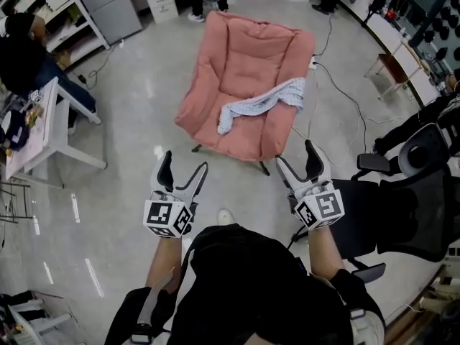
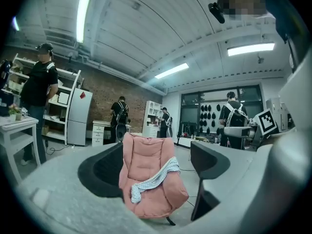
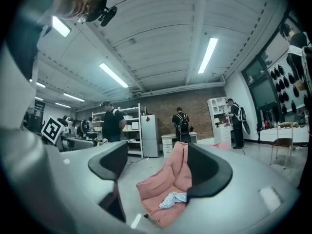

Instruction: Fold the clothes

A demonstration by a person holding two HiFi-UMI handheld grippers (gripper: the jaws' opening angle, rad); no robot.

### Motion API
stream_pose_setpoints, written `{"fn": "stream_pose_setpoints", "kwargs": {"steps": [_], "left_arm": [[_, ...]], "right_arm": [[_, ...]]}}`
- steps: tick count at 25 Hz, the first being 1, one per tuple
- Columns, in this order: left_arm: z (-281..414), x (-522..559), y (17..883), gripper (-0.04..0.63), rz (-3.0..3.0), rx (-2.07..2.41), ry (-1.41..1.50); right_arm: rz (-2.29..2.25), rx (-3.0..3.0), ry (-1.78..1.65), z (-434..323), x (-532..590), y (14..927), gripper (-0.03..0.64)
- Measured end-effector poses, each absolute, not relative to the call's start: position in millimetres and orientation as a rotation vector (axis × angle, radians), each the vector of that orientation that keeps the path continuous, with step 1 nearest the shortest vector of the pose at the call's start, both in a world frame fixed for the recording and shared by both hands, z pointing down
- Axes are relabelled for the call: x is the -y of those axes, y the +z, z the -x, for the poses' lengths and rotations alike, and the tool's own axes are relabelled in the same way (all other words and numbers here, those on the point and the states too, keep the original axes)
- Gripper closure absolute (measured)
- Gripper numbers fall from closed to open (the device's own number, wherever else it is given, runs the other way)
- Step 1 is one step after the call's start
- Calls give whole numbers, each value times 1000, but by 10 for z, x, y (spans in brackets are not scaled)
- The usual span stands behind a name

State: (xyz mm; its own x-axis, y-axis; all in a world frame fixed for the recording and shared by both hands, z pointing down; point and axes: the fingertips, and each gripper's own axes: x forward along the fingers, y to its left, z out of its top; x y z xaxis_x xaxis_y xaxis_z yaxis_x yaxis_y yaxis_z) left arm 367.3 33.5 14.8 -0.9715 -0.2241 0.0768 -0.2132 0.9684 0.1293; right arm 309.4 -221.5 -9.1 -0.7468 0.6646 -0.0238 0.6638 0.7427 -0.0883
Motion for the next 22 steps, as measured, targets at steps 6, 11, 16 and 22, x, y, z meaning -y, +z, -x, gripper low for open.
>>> {"fn": "stream_pose_setpoints", "kwargs": {"steps": [6,11,16,22], "left_arm": [[-3334,-657,268,167,-379,3019,-175],[-3108,-783,445,172,-380,2989,-194],[-2800,-820,515,178,-366,2971,-206],[-2319,-961,485,179,-300,2979,-163]], "right_arm": [[1100,2878,203,-2750,1859,31,256],[1106,2843,191,-2577,1666,154,302],[1122,2796,231,-2210,1593,192,315],[1206,2733,187,-1510,1365,312,345]]}}
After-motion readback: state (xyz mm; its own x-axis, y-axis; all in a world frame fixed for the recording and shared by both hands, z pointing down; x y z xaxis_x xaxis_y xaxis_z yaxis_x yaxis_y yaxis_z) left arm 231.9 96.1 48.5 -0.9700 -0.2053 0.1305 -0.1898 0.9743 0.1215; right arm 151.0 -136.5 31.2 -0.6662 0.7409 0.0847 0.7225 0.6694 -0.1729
